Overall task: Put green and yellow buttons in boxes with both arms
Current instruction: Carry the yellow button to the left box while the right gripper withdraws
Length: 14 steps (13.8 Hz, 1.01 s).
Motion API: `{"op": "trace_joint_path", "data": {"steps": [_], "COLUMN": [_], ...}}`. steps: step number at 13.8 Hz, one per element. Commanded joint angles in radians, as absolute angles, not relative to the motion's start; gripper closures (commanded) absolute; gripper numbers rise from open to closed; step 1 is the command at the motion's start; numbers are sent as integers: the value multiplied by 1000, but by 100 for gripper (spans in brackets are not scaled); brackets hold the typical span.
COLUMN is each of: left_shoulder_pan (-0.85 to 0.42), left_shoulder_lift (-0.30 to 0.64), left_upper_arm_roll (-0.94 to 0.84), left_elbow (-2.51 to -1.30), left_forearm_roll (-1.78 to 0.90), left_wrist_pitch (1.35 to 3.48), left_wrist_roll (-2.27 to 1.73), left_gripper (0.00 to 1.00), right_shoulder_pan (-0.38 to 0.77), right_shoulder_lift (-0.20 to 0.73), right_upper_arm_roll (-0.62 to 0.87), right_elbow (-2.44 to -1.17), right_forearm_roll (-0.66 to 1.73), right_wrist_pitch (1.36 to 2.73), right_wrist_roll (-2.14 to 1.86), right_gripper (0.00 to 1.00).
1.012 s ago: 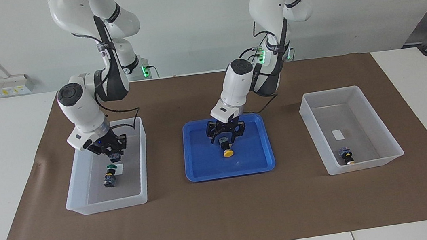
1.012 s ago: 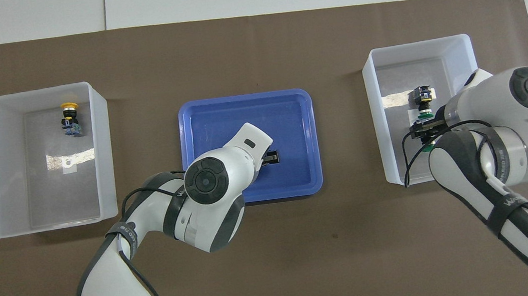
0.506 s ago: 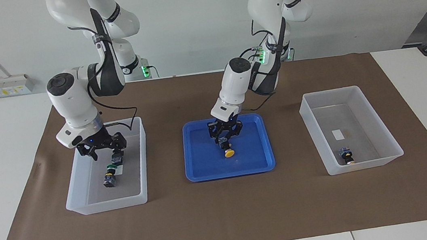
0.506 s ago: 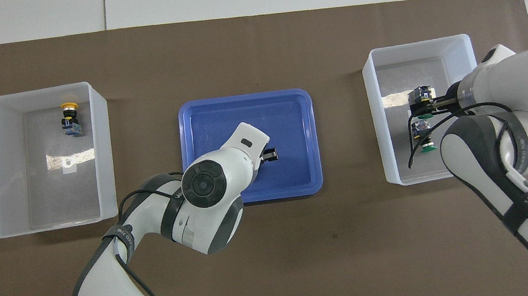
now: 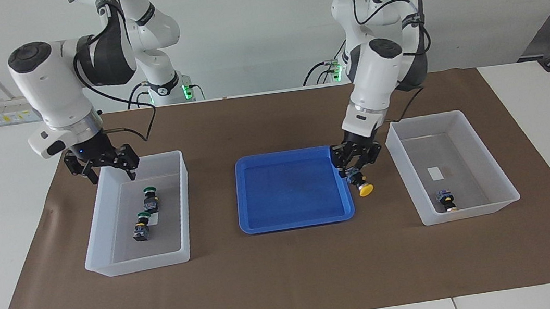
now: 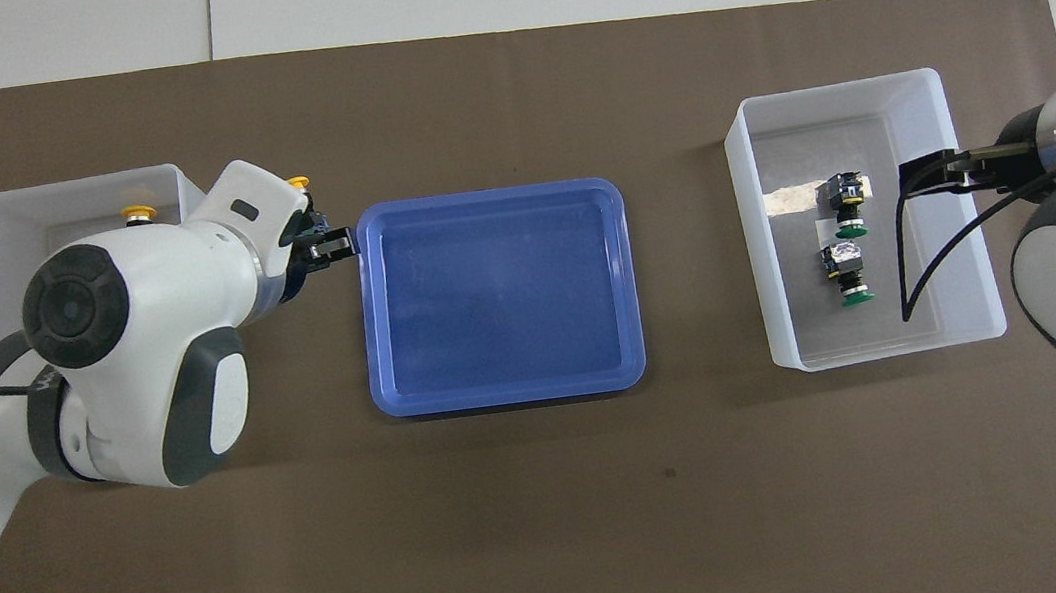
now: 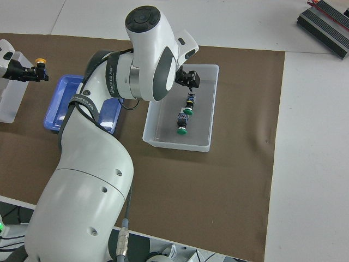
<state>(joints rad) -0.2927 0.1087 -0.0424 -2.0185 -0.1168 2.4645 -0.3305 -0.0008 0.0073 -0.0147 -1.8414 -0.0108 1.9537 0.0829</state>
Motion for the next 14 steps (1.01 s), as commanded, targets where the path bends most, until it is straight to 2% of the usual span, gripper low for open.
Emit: {"op": "trace_joint_path", "data": {"steps": [1,3,5,7,14], "left_shoulder_pan": [-172,-79,-5,50,136], "left_shoulder_lift": [109,113,114,120,264], "left_upper_arm_roll": [-54,-57,-57,-57,-57], "left_elbow": [-2000,-2002,-2013,-2022,-2005], "left_forearm_roll": [-114,-115,-117,-118,-127], "left_wrist_pitch": [2447,2467,2474,2473,2529], "left_wrist_roll": [-183,-16,95,200,259], "left_gripper": [100,100,100,100,100], "right_shoulder_pan": [-3,-8,-8,-11,-15], "right_shoulder_lift": [-14,-11,-23,-72,-92], "right_upper_arm_roll": [-6,-6,-8,-9,-5], "right_elbow": [-1737,-1633,-1583,-1578,-1582], "right_forearm_roll": [-12,-12,-15,-41,-35], "right_wrist_pitch": [1794,1660,1580,1569,1506], "right_wrist_roll": [139,140,141,140,132], "right_gripper": [0,0,0,0,0]}}
